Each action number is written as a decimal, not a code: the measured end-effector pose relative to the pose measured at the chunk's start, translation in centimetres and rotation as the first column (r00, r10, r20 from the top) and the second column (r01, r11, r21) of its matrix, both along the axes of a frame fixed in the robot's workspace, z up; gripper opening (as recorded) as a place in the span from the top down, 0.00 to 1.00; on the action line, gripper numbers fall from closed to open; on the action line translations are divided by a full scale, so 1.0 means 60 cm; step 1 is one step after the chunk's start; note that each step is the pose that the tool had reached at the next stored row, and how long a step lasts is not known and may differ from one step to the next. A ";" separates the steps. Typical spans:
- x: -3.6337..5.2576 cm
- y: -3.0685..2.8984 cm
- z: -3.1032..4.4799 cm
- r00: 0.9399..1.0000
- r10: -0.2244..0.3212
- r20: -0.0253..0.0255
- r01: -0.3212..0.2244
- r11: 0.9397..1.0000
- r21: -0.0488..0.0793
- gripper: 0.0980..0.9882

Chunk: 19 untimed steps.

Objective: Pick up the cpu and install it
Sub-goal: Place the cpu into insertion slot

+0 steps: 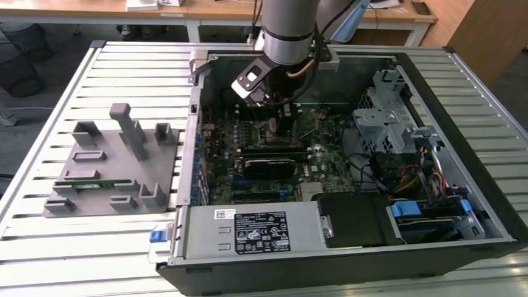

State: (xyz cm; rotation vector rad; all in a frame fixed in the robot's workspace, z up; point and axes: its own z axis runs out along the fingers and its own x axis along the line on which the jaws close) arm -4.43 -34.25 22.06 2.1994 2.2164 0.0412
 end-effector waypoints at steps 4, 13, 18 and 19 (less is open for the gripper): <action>-0.004 0.0000 -0.010 1.000 -0.019 0.000 0.019 1.000 0.000 0.51; -0.004 0.0008 -0.029 1.000 -0.020 0.000 0.020 1.000 0.000 0.51; -0.004 0.0012 -0.034 1.000 -0.020 0.000 0.020 1.000 0.000 0.51; -0.004 0.0012 -0.034 1.000 -0.020 0.000 0.020 1.000 0.000 0.51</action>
